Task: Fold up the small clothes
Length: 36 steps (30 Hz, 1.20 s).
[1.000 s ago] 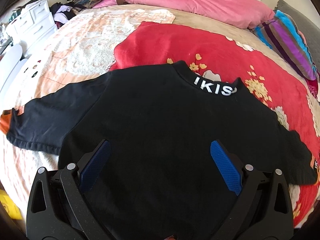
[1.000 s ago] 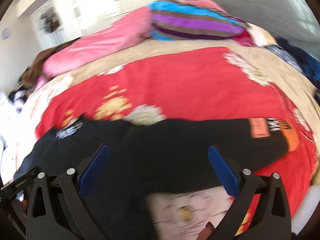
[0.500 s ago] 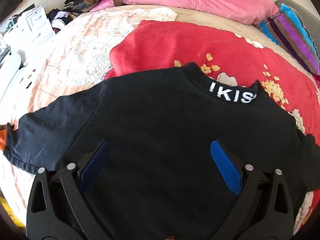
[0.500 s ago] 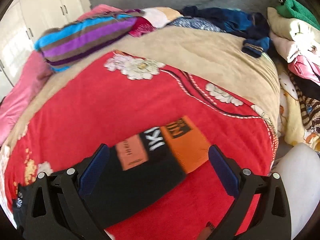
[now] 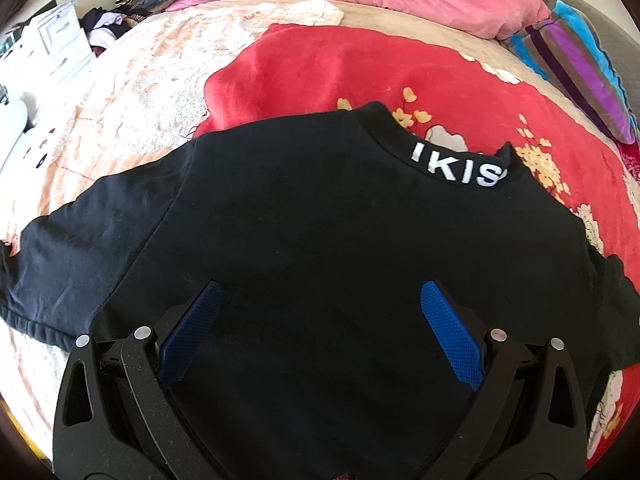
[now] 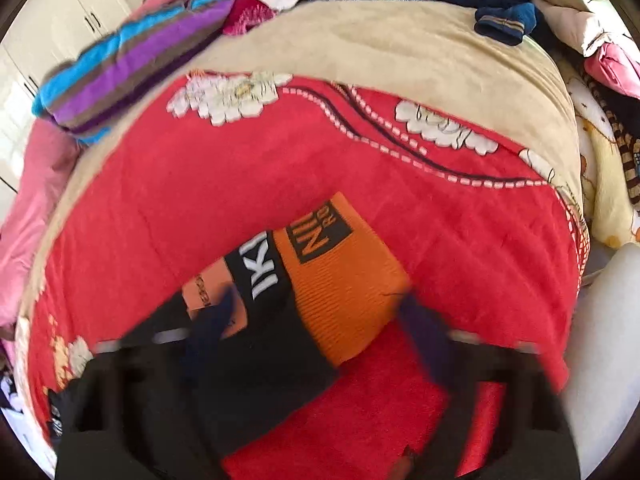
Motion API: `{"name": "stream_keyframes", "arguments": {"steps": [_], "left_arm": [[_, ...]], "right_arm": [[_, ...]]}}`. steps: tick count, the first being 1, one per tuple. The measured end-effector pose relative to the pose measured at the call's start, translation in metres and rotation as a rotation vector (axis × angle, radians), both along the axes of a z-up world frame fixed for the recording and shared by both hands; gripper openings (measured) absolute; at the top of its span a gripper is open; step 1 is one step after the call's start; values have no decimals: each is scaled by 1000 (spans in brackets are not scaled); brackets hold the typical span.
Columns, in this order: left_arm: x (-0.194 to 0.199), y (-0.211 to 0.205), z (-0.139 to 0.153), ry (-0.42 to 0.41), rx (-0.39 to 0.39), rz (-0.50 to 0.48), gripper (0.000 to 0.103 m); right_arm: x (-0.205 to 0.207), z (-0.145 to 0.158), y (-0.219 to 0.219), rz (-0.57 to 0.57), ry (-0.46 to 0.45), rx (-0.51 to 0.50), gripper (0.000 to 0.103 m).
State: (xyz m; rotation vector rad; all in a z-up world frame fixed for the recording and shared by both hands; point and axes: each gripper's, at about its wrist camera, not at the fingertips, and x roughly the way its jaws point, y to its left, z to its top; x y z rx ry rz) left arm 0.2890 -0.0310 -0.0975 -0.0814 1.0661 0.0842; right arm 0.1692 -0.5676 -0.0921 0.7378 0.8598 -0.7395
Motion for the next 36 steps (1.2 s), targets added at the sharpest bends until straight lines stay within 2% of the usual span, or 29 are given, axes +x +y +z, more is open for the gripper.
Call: {"name": "stream_keyframes", "arguments": {"steps": [1, 2, 3, 7, 10, 15, 18, 22, 26, 32, 35, 36], "left_arm": [[-1, 0, 2, -4, 0, 0, 94], [-2, 1, 3, -7, -2, 3, 94], [-2, 2, 5, -9, -9, 6, 94], [-3, 7, 11, -17, -22, 21, 94], [-4, 12, 16, -21, -34, 32, 94], [-5, 24, 28, -38, -37, 59, 94], [-6, 38, 34, -46, -44, 95, 94], [-6, 57, 40, -59, -52, 141, 94], [-7, 71, 45, -71, -74, 170, 94], [-6, 81, 49, -80, -125, 181, 94], [-6, 83, 49, -78, -155, 181, 94], [-6, 83, 49, -77, -162, 179, 94]], "right_arm": [[0, 0, 0, 8, -15, 16, 37], [0, -1, 0, 21, -33, 32, 23], [1, 1, 1, 32, -48, 31, 21], [4, 23, 12, 106, -184, 3, 18], [12, 46, 39, 235, -315, 0, 17], [38, 77, 115, 493, -433, 18, 17], [59, 94, 189, 709, -487, 25, 17], [80, 88, 268, 903, -459, 51, 17], [92, 70, 324, 1026, -399, 59, 17], [102, 53, 379, 1106, -325, 20, 18], [105, 39, 393, 1140, -313, 48, 26], [106, 37, 398, 1160, -314, 62, 32]]}}
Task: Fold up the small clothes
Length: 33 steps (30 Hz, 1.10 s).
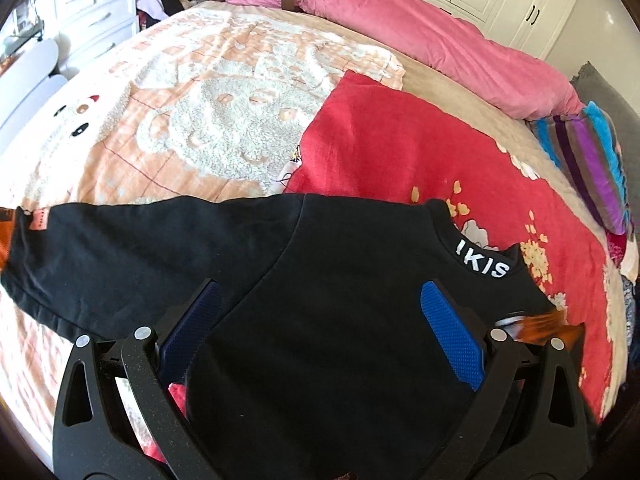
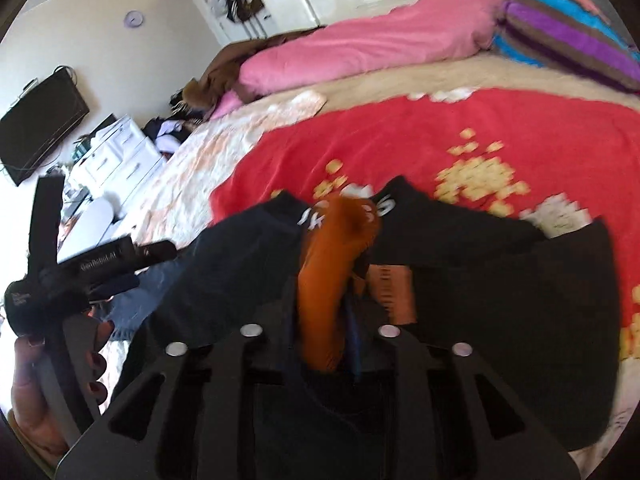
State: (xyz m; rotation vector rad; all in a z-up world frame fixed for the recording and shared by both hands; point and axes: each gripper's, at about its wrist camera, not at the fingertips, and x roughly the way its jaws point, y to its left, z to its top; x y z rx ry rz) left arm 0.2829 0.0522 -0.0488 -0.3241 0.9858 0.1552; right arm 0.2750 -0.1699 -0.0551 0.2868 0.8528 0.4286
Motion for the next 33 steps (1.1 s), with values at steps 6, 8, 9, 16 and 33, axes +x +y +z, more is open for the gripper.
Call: {"name": "stream_keyframes", "arguments": {"steps": [6, 8, 9, 16, 33], "left_arm": [[0, -9, -4, 15, -54, -41, 94], [1, -21, -8, 33, -61, -85, 94], [0, -28, -10, 40, -66, -107, 94], [-6, -99, -37, 94, -88, -263, 94], [-18, -103, -14, -116, -101, -332, 8]], "right_arm": [[-15, 16, -5, 48, -20, -12, 61], [-25, 27, -30, -7, -19, -51, 64], [-28, 29, -39, -28, -19, -56, 65], [-49, 21, -118, -236, 17, -83, 68], [-44, 19, -140, -295, -28, -78, 68]]}}
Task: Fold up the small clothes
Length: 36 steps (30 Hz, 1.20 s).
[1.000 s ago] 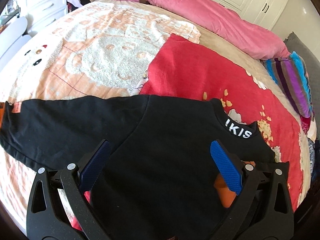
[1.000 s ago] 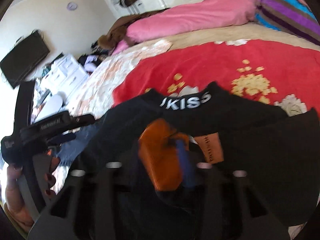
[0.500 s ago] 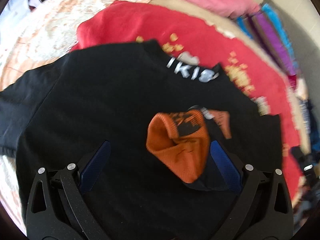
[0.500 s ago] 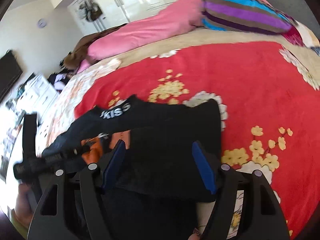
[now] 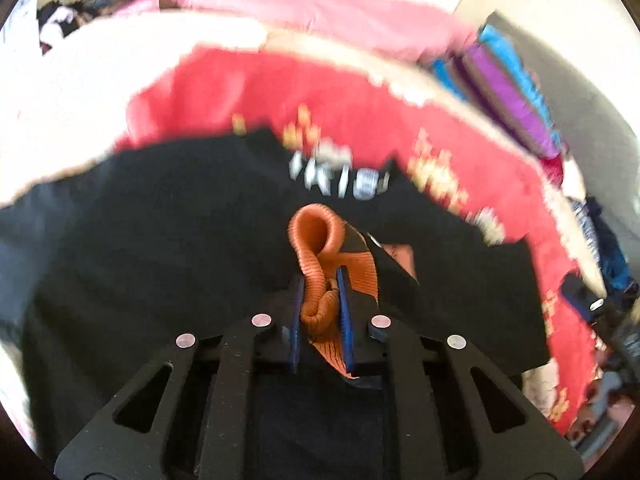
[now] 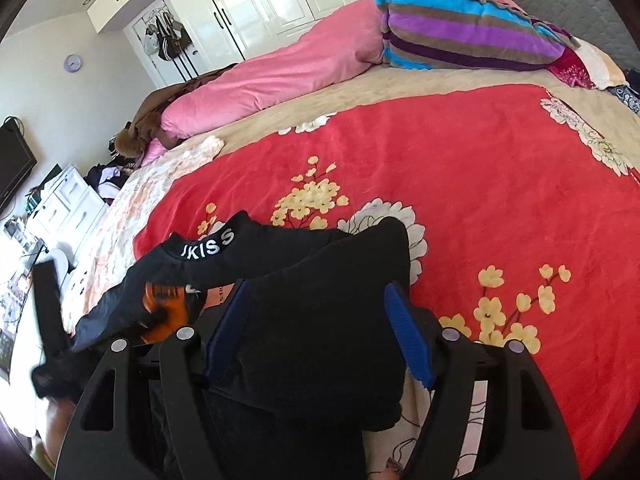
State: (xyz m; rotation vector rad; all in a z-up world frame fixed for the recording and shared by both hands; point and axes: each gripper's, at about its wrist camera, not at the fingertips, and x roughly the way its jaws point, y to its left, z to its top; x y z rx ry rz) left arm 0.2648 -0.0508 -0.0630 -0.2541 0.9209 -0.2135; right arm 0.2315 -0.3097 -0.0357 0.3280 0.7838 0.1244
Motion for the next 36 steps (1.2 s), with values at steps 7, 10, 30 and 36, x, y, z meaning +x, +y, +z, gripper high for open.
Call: {"name": "stream_keyframes", "arguments": {"steps": [7, 10, 30, 36], "left_arm": [[6, 58, 23, -38, 15, 137, 8], [10, 75, 2, 24, 20, 172, 10], [5, 26, -16, 85, 224, 13, 40], [10, 57, -31, 163, 169, 85, 49]], "right_arm": [[6, 2, 31, 101, -34, -80, 68], [12, -6, 54, 155, -31, -148, 68], [24, -47, 75, 248, 120, -181, 68], [25, -59, 81, 275, 156, -229, 68]]}}
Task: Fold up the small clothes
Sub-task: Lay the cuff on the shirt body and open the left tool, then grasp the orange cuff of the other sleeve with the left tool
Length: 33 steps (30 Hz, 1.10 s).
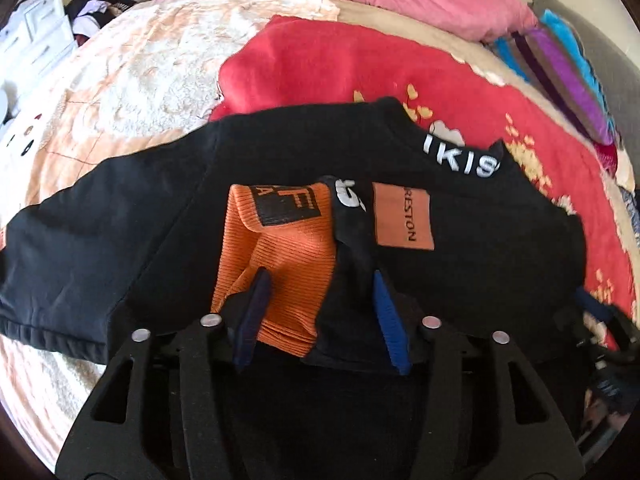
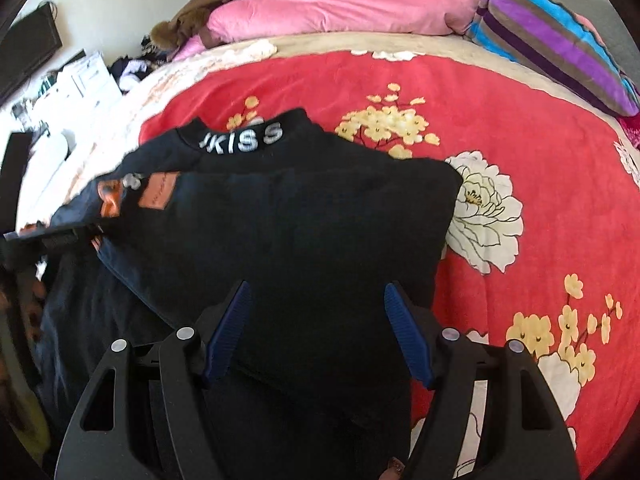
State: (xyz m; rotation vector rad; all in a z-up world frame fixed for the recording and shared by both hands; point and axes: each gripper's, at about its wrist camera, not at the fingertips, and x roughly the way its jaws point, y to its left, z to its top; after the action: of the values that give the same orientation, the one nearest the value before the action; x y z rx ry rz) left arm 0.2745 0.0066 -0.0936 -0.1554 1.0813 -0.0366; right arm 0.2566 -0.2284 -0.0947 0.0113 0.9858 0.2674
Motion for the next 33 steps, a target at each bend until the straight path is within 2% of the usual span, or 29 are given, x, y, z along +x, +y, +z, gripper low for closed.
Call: {"name": "stream_keyframes", "arguments": {"steps": [4, 5, 6, 7, 10, 11, 12, 14, 24, 31, 33], "left_arm": [[-4, 5, 9, -18, -32, 6, 53], [-6, 6, 14, -31, -39, 10, 59], [-6, 4, 19, -41, -39, 15, 65], [-8, 6, 25, -57, -40, 24, 69], [-18, 12, 40, -96, -56, 39, 81], [-20, 14, 44, -105, -52, 45, 86], [-21, 15, 46, -114, -49, 51, 89], [-26, 28, 52, -128, -47, 83, 93], [-60, 133, 67, -164, -61, 352, 94], [-93, 224, 57, -152, -4, 596, 94], [-102, 251, 49, -134, 36, 687, 94]], "right_arm": [[-2, 4, -2, -5, -16, 22, 68], [-3, 9, -4, -6, -31, 49, 69], [-4, 13, -4, -6, -42, 57, 75], [-6, 18, -4, -8, -60, 61, 76], [-12, 34, 0, 11, -120, 55, 76], [-15, 41, 3, 17, -143, 52, 79], [-17, 46, 5, 20, -159, 54, 90], [-24, 59, 11, 24, -208, 60, 96], [-51, 102, 71, 173, -342, 58, 98], [-65, 94, 121, 301, -335, 40, 98], [-70, 87, 133, 338, -325, 24, 98]]}}
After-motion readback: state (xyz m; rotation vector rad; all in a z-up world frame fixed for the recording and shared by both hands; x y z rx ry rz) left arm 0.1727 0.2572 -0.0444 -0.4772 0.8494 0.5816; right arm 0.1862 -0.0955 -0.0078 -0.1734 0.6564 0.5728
